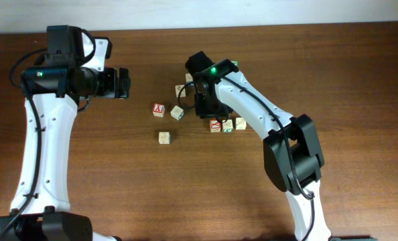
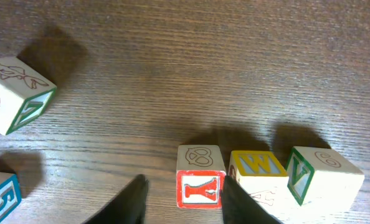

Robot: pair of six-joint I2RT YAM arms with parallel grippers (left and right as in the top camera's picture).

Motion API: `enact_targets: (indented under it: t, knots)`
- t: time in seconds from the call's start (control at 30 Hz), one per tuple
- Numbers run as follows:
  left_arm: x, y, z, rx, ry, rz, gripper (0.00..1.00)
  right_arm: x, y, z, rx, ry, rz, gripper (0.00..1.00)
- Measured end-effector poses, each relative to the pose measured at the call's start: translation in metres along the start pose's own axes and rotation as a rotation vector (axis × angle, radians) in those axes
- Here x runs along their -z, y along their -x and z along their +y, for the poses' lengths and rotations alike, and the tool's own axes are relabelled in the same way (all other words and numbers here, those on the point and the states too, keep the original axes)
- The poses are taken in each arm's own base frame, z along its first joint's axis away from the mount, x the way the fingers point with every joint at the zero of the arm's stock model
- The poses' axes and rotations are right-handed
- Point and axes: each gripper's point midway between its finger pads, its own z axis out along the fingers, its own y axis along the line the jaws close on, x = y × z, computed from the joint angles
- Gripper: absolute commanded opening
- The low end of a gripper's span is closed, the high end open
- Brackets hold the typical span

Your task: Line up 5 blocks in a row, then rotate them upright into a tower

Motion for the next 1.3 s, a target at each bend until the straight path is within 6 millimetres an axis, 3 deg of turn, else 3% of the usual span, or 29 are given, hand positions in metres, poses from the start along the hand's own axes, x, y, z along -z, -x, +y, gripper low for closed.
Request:
enact_targets:
  t: [0.1,0.27,0.4,0.97,1.13,1.3]
  knots:
    - [0.0,0.0,0.0,0.0,0.0,0.0,0.99,-0.003,0.009,0.01,0.014,0.028,-0.044,0.25]
    - [0.0,0.0,0.0,0.0,0.0,0.0,0.99,-0.017,0.001,0.028,0.058,0.047,-0.061,0.25]
    - [0.0,0.0,0.0,0.0,0.0,0.0,0.99,-0.018,0.001,0.031,0.062,0.049,-0.065,0.25]
    - [0.0,0.0,0.0,0.0,0.0,0.0,0.99,-0.023,-0.019,0.008,0.03,-0.035,0.023,0.25]
    - [0.0,0.0,0.0,0.0,0.0,0.0,0.99,-0.024,-0.013,-0.015,-0.02,-0.05,0.043,0.24]
    - [0.0,0.0,0.0,0.0,0.0,0.0,0.99,-0.025,-0.01,-0.022,-0.014,-0.049,0.045,0.24]
